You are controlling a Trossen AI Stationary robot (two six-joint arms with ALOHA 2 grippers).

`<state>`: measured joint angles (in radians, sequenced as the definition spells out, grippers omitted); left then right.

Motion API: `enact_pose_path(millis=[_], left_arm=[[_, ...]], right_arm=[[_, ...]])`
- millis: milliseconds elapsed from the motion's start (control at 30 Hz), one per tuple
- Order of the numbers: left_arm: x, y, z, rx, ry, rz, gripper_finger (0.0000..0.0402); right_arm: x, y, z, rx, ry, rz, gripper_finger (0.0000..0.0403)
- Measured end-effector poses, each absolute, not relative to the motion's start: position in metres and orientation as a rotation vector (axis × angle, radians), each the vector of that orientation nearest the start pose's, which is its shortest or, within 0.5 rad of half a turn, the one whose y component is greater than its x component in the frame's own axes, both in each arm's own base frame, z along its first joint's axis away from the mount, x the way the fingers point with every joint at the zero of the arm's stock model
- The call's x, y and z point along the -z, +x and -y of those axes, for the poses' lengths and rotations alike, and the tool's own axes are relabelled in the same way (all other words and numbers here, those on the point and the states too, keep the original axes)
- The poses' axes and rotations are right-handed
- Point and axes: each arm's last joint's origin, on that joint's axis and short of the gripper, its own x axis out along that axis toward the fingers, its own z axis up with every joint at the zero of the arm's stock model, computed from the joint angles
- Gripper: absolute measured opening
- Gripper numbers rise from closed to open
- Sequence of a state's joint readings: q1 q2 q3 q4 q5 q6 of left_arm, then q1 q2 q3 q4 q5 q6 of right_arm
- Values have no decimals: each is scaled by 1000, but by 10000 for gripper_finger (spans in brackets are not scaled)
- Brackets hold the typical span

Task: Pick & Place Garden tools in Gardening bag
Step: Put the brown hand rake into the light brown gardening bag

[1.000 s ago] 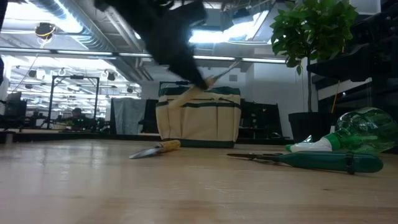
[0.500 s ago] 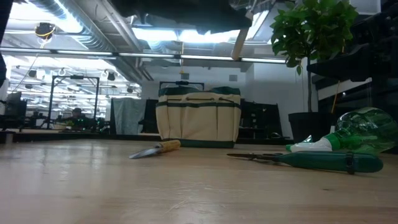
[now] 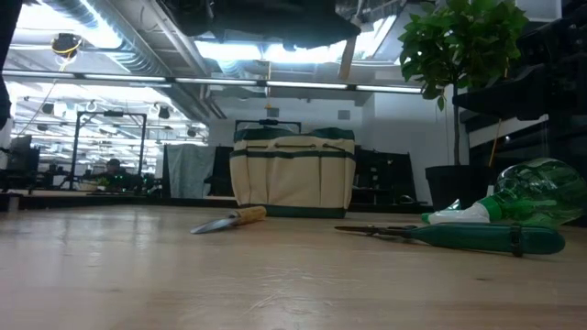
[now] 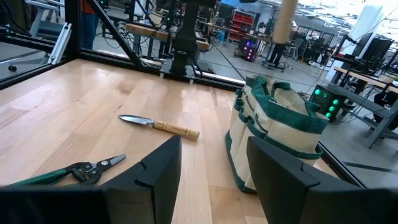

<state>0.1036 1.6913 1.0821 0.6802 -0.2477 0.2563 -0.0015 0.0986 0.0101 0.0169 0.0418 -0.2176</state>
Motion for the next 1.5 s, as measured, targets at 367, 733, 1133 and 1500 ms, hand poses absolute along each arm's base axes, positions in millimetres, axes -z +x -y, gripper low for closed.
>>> enact_pose_path(millis=[367, 733, 1133, 1500], left_arm=[[-270, 377, -59, -475, 258, -107, 61], [-257, 375, -55, -585, 264, -255, 61], [-253, 374, -57, -593, 227, -289, 61], [-248, 370, -73, -622, 264, -362, 61]], right_arm=[[-161, 103, 1, 36, -219, -76, 185], [-161, 103, 1, 36, -219, -76, 185], [-161, 103, 1, 36, -219, -77, 186], [-161, 103, 1, 36, -219, -77, 186]])
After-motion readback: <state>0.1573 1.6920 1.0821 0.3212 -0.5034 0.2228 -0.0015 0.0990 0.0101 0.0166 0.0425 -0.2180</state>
